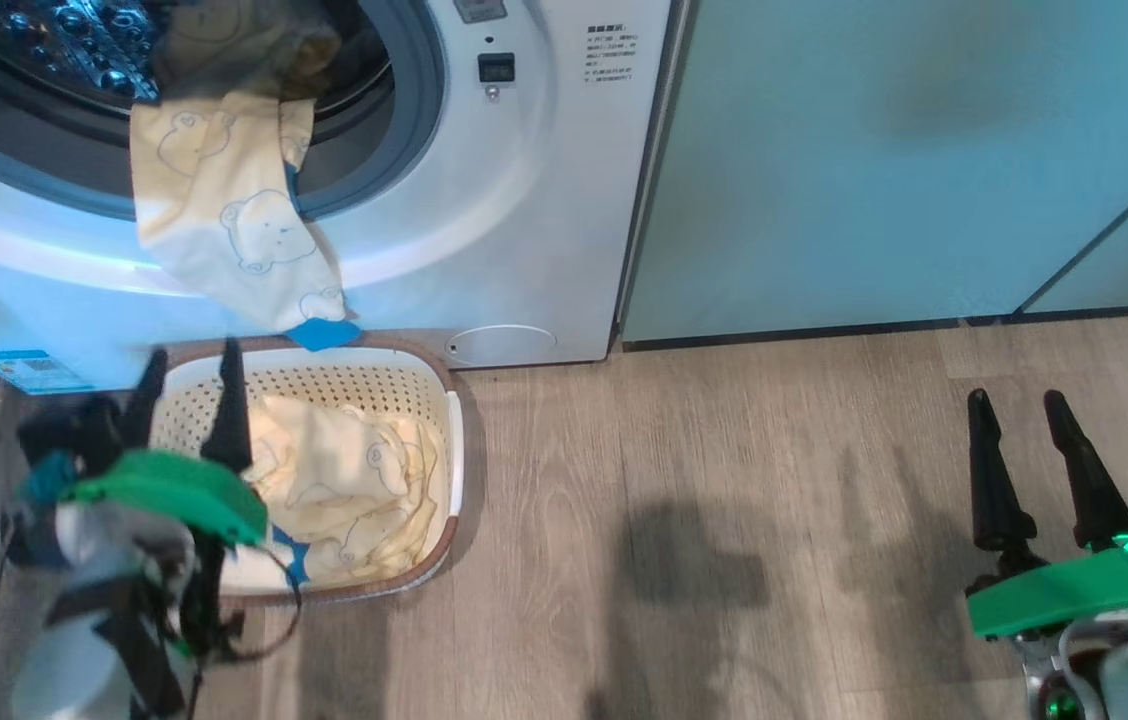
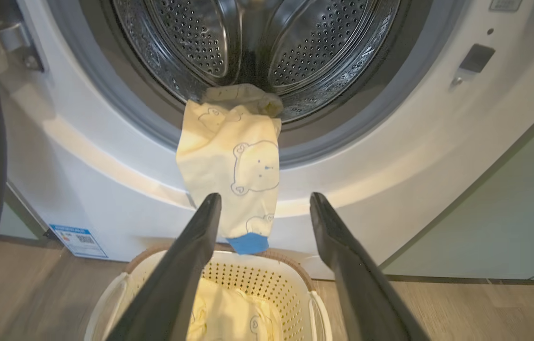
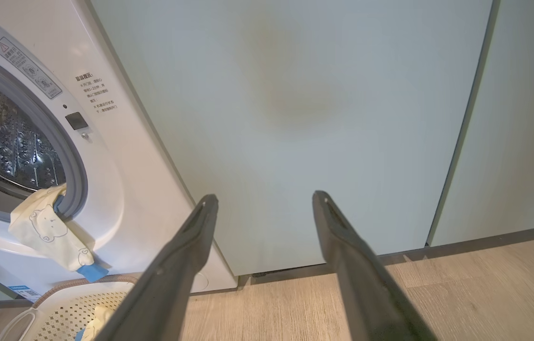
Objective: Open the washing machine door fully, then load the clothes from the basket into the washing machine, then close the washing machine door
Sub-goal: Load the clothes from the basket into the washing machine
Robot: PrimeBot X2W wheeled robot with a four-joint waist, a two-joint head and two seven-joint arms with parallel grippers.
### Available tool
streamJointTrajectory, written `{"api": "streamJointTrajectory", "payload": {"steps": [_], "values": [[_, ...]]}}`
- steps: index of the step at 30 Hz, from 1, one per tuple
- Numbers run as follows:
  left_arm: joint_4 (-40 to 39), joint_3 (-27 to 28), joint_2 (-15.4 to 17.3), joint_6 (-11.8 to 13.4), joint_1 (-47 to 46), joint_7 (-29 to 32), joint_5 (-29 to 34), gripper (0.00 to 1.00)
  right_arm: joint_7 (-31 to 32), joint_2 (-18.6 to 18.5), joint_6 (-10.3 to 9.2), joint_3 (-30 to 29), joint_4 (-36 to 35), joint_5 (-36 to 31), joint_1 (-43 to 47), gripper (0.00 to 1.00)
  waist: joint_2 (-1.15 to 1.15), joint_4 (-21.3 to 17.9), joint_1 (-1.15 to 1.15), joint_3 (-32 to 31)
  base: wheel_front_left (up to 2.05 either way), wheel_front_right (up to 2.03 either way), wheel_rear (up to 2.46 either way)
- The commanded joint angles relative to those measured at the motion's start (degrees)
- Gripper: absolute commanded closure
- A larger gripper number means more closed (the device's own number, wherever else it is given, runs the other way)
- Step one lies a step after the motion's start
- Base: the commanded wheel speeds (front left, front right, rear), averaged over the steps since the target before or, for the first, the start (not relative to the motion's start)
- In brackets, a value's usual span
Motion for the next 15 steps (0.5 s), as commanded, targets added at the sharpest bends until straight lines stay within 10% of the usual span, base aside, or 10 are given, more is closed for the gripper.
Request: {"api": "streamJointTrajectory", "payload": {"steps": [1, 15], "values": [[-2.24, 2.50, 1.22, 0.25, -0.96, -0.52, 0.45, 0.00, -0.37, -0.46, 0.09, 0.83, -2.04, -0.38, -0.38, 0.00, -0.01, 0.10, 0.01, 0.03, 0.00, 0.00, 0.00], [-6.64, 7.32, -3.77, -0.05, 8.44, -0.52, 4.98, 0.00, -0.37, -0.32, 0.09, 0.63, -2.15, -0.15, -0.77, 0.00, -0.01, 0.63, 0.01, 1.47, 0.00, 0.00, 0.00]]}}
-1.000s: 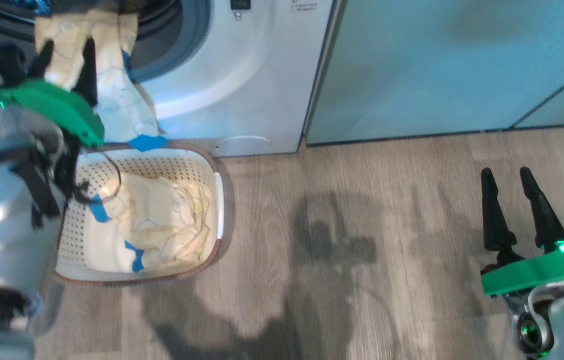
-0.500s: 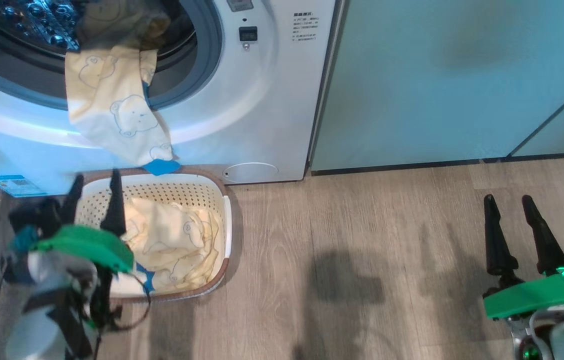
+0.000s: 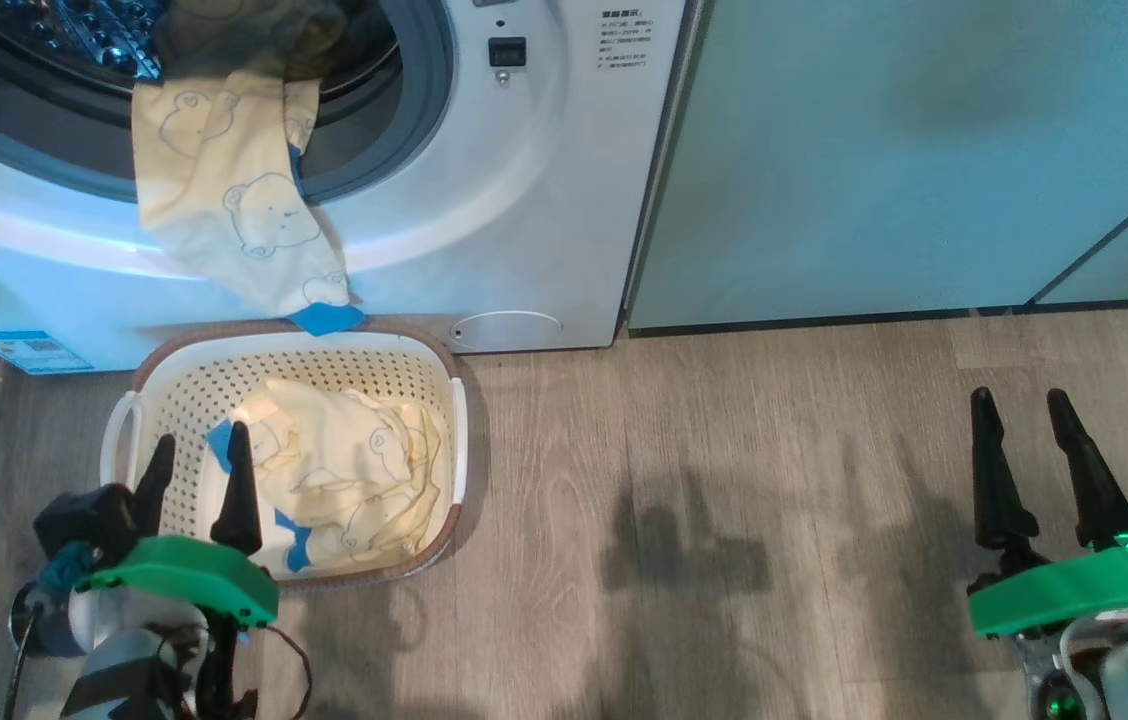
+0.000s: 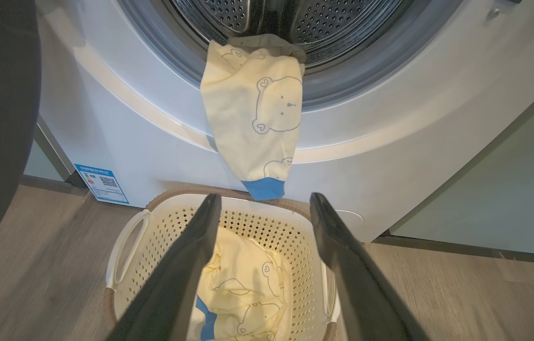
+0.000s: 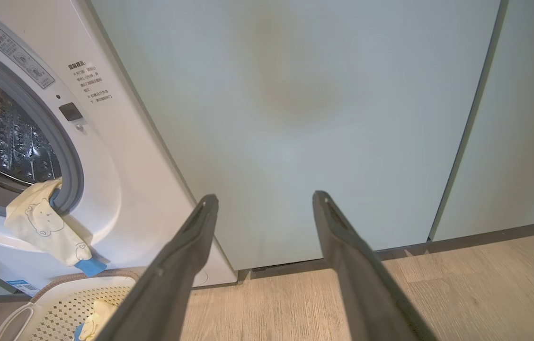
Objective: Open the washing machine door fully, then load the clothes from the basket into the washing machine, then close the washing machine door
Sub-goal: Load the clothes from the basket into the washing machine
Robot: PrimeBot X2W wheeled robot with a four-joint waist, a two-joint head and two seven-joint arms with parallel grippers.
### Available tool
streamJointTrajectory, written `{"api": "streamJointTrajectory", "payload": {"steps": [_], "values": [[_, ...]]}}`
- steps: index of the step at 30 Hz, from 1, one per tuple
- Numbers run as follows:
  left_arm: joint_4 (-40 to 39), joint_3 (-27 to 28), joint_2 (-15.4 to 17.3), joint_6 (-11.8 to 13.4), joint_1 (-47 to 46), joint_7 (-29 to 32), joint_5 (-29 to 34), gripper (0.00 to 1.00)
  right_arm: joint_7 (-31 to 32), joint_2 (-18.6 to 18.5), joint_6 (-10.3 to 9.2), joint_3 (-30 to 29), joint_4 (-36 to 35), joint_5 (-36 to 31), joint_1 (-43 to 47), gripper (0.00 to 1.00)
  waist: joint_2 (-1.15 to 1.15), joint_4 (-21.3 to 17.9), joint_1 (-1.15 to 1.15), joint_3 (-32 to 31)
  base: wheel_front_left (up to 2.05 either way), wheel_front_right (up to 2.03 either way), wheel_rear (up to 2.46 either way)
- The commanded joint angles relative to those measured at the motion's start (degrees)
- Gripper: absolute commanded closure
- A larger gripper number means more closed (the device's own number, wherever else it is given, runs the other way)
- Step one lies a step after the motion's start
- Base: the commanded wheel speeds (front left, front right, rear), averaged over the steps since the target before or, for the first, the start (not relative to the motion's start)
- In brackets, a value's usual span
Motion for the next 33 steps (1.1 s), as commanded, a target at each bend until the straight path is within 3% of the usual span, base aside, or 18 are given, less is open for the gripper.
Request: {"api": "streamJointTrajectory", "payload": {"steps": [1, 9, 18, 24, 33], "values": [[-1.79, 2.72, 0.72, -0.55, -0.71, -0.52, 0.67, 0.00, -0.37, -0.31, 0.09, 0.93, -1.96, -0.15, -0.85, 0.00, 0.00, 0.04, 0.00, 0.20, 0.00, 0.00, 0.00], [0.49, 3.76, 0.40, -1.62, -2.03, -0.52, 2.13, 0.00, -0.37, -0.20, 0.09, 1.34, -2.05, 0.16, -1.84, 0.00, 0.00, -0.43, 0.00, 1.78, 0.00, 0.00, 0.00], [8.90, 2.01, 1.95, -2.68, -10.31, -0.52, 2.54, 0.00, -0.37, 0.03, 0.09, 2.60, -2.29, 0.54, -4.02, 0.00, 0.00, -2.06, 0.00, 6.38, 0.00, 0.00, 0.00], [18.33, 1.13, 4.81, -3.17, -19.36, -0.44, 1.35, 0.00, -0.37, 0.21, 0.09, 3.67, -2.39, 0.88, -5.88, 0.00, 0.00, -3.92, 0.00, 10.08, 0.00, 0.00, 0.00], [30.76, -0.70, 11.72, -3.46, -32.62, 0.13, 0.10, 0.00, -0.37, 0.30, 0.09, 4.36, -2.80, 1.03, -8.75, 0.00, 0.00, -6.66, 0.00, 15.50, 0.00, 0.00, 0.00]]}}
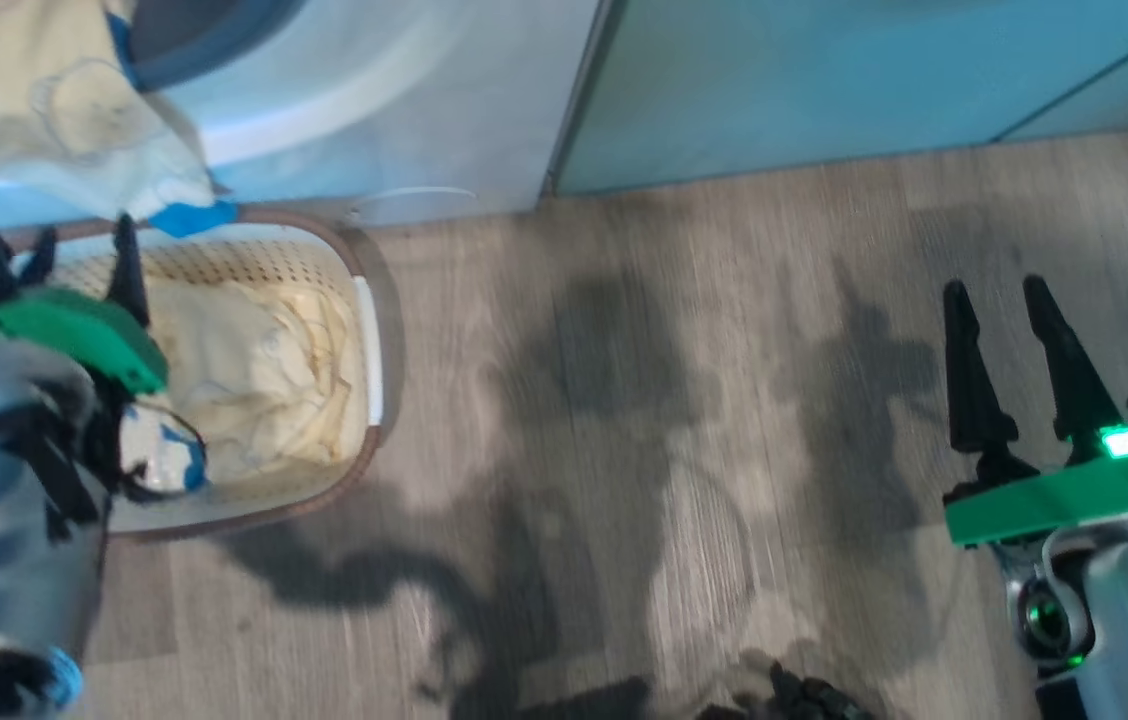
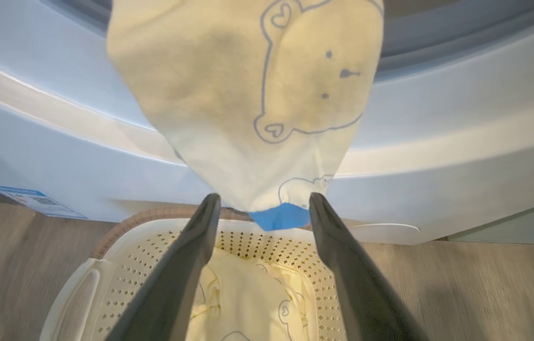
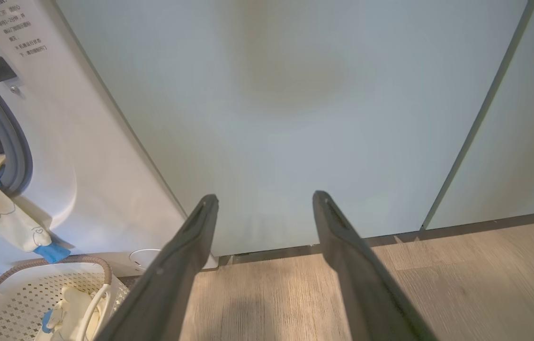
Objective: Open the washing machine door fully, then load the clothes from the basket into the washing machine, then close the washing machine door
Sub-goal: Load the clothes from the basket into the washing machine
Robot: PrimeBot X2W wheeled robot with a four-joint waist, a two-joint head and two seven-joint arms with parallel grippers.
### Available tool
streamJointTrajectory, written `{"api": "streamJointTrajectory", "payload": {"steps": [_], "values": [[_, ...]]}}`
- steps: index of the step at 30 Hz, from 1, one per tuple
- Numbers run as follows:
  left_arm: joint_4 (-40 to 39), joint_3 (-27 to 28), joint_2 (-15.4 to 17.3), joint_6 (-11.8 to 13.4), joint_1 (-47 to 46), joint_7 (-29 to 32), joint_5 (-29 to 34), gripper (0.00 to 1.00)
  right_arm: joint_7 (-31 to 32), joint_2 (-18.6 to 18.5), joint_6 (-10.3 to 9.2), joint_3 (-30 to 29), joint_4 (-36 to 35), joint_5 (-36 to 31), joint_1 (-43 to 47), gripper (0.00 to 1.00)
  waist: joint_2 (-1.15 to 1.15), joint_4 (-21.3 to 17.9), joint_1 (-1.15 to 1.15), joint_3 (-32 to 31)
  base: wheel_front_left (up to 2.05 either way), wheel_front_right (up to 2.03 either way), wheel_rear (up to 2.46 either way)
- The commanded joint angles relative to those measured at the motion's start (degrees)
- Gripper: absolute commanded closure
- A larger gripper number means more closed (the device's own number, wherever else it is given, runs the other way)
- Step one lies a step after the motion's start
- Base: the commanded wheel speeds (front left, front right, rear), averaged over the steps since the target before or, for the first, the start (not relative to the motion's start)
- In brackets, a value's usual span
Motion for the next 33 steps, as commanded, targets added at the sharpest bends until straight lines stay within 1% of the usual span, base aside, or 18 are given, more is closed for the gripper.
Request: {"api": "streamJointTrajectory", "payload": {"steps": [1, 7, 13, 16, 23, 24, 25, 26, 28, 30, 31, 32, 33], "values": [[-0.39, 0.80, 2.89, -0.02, -1.32, -0.18, -0.12, 0.00, -0.37, -0.13, 0.09, 0.93, -1.81, 0.45, -0.85, 0.00, 0.00, -1.04, -0.01, 1.71, 0.00, 0.00, 0.00], [3.33, -1.31, 5.77, -0.06, -7.40, -0.42, -0.50, 0.00, -0.37, -0.08, 0.09, 1.53, -2.34, 0.63, -2.29, 0.00, 0.00, -1.93, -0.01, 5.45, 0.00, 0.00, 0.00], [7.47, -1.18, 7.91, 0.50, -11.93, -0.53, -0.91, 0.00, -0.37, -0.04, 0.09, 2.07, -2.60, 0.77, -3.72, 0.00, 0.00, -2.50, -0.01, 8.10, 0.00, 0.00, 0.00], [8.48, -1.40, 8.05, 1.20, -13.93, -0.61, -0.77, 0.00, -0.37, -0.03, 0.09, 1.98, -2.65, 0.77, -4.20, 0.00, 0.00, -2.48, -0.01, 9.04, 0.00, 0.00, 0.00], [9.21, -2.09, 8.25, 1.84, -17.13, -0.76, -0.31, 0.00, -0.37, -0.03, 0.09, 2.11, -2.63, 0.97, -5.03, 0.00, 0.00, -2.29, -0.01, 10.40, 0.00, 0.00, 0.00], [9.23, -2.13, 8.28, 1.91, -17.43, -0.78, -0.29, 0.07, -0.37, -0.03, 0.09, 2.16, -2.61, 1.01, -5.12, 0.00, 0.00, -2.27, -0.01, 10.51, 0.00, 0.00, 0.00], [9.27, -2.20, 8.30, 1.92, -17.68, -0.79, -0.25, 0.19, -0.37, -0.02, 0.09, 2.19, -2.60, 1.04, -5.21, 0.00, 0.00, -2.25, -0.01, 10.61, 0.00, 0.00, 0.00], [9.30, -2.30, 8.34, 1.87, -17.90, -0.80, -0.21, 0.47, -0.37, -0.02, 0.09, 2.22, -2.58, 1.09, -5.28, 0.00, 0.00, -2.24, -0.01, 10.68, 0.00, 0.00, 0.00], [8.80, -2.35, 8.54, 1.89, -18.26, -0.81, -0.08, 0.64, -0.37, -0.02, 0.09, 2.31, -2.50, 1.18, -5.40, 0.00, 0.00, -2.25, -0.01, 10.79, 0.00, 0.00, 0.00], [8.05, -2.25, 8.72, 1.87, -18.29, -0.81, -0.02, 0.85, -0.37, -0.02, 0.09, 2.41, -2.42, 1.27, -5.47, 0.00, 0.00, -2.29, -0.01, 10.80, 0.00, 0.00, 0.00], [8.05, -2.25, 8.72, 1.87, -18.29, -0.81, -0.02, 0.85, -0.37, -0.02, 0.09, 2.41, -2.42, 1.27, -5.47, 0.00, 0.00, -2.29, -0.01, 10.80, 0.00, 0.00, 0.00], [7.67, -2.23, 8.71, 1.89, -18.19, -0.81, 0.04, 0.99, -0.37, -0.02, 0.09, 2.44, -2.36, 1.30, -5.47, 0.00, 0.00, -2.30, -0.01, 10.74, 0.00, 0.00, 0.00], [7.29, -2.25, 8.60, 1.93, -18.02, -0.82, 0.13, 1.00, -0.37, -0.02, 0.09, 2.46, -2.29, 1.32, -5.44, 0.00, 0.00, -2.30, -0.01, 10.65, 0.00, 0.00, 0.00]]}}
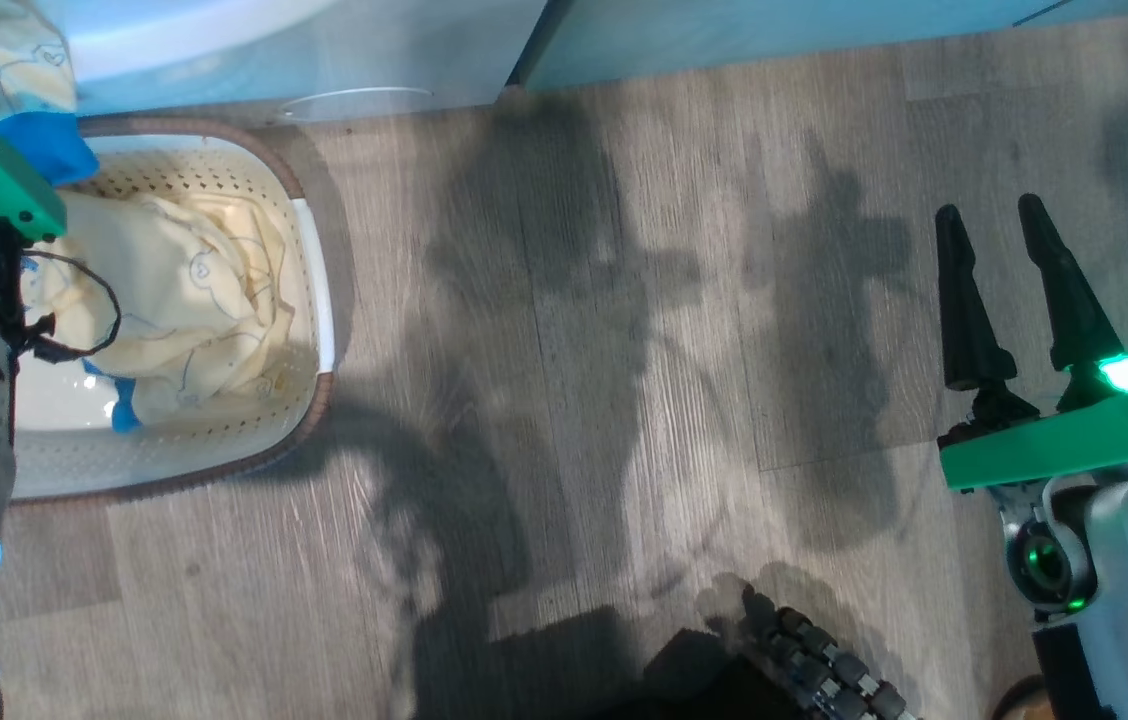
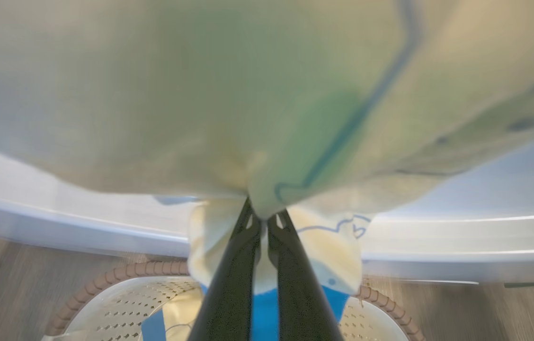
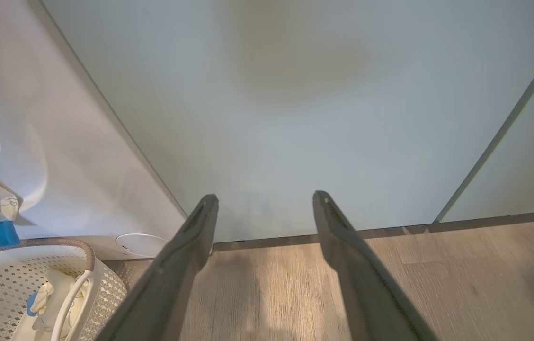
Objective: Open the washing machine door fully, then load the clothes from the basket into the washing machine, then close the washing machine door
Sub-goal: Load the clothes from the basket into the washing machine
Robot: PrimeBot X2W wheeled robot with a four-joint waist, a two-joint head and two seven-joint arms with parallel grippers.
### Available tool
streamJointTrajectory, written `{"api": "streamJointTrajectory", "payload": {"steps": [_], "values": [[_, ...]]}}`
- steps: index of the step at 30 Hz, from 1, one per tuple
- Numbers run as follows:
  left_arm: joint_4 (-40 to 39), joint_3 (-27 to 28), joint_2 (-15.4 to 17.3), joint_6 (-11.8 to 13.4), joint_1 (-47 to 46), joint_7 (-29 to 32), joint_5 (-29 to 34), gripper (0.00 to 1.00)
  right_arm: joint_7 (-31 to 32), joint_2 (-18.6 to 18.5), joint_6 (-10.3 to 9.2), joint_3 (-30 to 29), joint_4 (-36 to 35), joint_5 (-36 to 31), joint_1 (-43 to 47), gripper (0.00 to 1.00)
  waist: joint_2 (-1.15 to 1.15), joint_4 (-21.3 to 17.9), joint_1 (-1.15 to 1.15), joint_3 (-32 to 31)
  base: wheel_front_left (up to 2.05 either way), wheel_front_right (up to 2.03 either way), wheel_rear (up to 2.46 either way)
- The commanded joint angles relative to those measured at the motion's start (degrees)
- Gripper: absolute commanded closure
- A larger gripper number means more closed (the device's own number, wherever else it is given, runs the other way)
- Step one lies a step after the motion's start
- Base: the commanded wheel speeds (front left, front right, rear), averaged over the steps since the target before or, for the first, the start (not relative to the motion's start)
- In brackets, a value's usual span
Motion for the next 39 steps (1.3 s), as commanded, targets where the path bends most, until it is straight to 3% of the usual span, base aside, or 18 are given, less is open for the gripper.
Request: {"api": "streamJointTrajectory", "payload": {"steps": [1, 24, 36, 39], "values": [[-2.42, 0.67, 3.06, 0.34, -0.26, -0.60, 0.50, 1.00, -0.37, -0.09, 0.09, 0.74, -1.33, 0.35, 0.37, 0.00, 0.00, -0.01, 0.00, -0.17, 0.00, 0.00, 0.00], [-22.44, 1.72, -1.38, -1.32, 12.86, -0.61, 1.86, 1.00, -0.37, -0.08, 0.09, -0.60, -0.20, -0.58, 3.31, 0.00, 0.00, 3.22, 0.00, -8.75, 0.00, 0.00, 0.00], [-22.31, -5.93, 2.02, -1.62, 5.42, 1.65, 1.06, 1.00, -0.37, -0.08, 0.09, -0.22, -0.57, -0.27, 3.27, 0.00, 0.00, 3.12, 0.00, -8.36, 0.00, 0.00, 0.00], [-21.86, -8.56, 4.46, -1.63, 1.04, 3.82, -0.21, 1.00, -0.37, -0.08, 0.09, 0.08, -0.72, 0.24, 2.66, 0.00, 0.00, 2.45, 0.00, -7.21, 0.00, 0.00, 0.00]]}}
